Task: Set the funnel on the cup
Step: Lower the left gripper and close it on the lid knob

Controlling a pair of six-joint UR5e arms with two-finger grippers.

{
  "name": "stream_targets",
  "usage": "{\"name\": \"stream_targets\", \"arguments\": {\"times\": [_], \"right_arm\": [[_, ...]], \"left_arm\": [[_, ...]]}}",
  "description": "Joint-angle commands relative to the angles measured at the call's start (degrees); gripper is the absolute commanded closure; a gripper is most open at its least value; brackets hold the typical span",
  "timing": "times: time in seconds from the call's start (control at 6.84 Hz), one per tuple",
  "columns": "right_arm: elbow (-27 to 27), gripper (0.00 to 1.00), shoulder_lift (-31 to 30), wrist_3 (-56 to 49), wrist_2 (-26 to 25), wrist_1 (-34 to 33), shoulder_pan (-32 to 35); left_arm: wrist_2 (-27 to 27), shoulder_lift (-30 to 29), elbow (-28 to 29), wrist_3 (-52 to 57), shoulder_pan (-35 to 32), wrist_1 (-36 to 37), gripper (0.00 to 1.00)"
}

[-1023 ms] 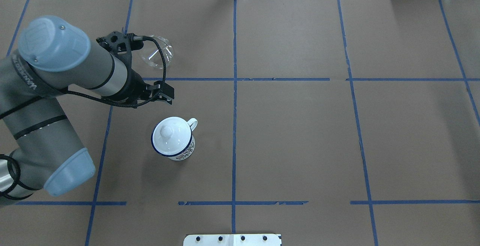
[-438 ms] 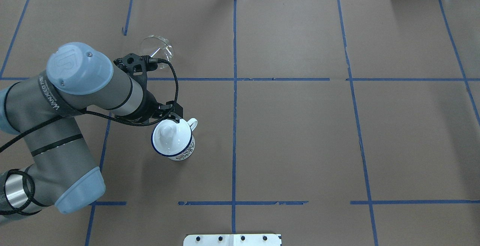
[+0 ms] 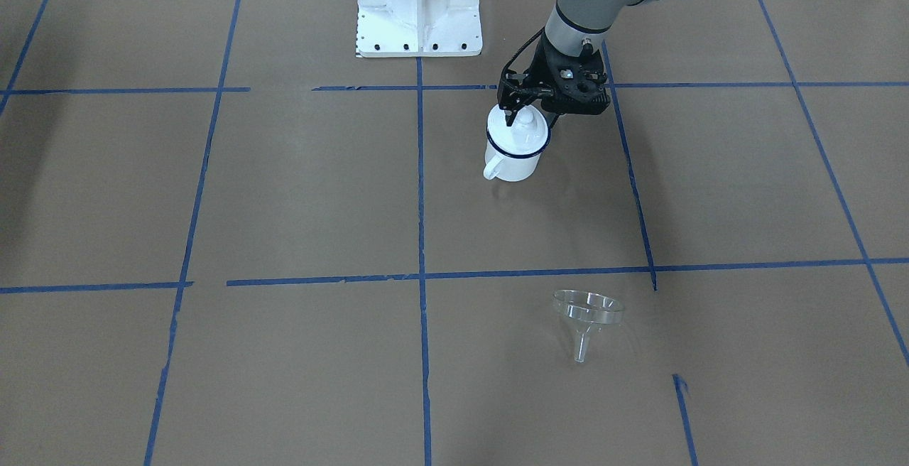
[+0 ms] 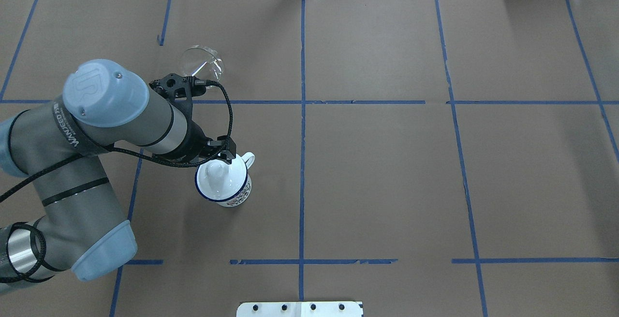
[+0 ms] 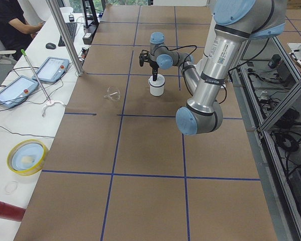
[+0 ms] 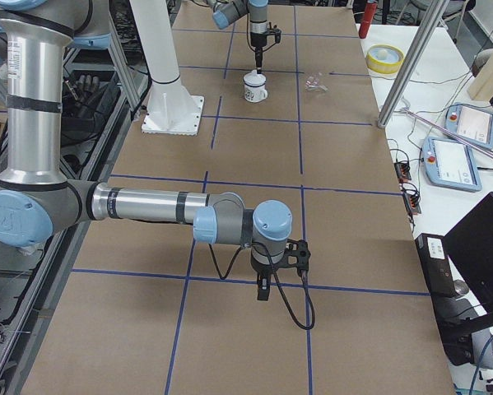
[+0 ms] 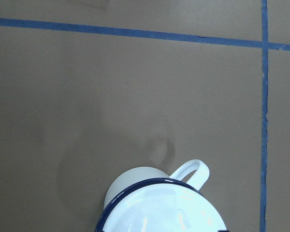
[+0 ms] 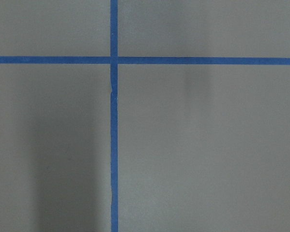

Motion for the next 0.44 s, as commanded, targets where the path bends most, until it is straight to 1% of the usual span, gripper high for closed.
{"name": "stream_targets", "arguments": {"times": [0.0,0.29], "right_arm": [[0.00,0.00,0.00,0.00,0.00,0.00,0.00],[0.00,0.00,0.00,0.00,0.00,0.00,0.00]], "left_arm": [[0.05,0.07,0.00,-1.02,1.21,-0.09,0.27],[-0.03,0.07,0.00,-1.02,1.48,0.00,0.30]]}}
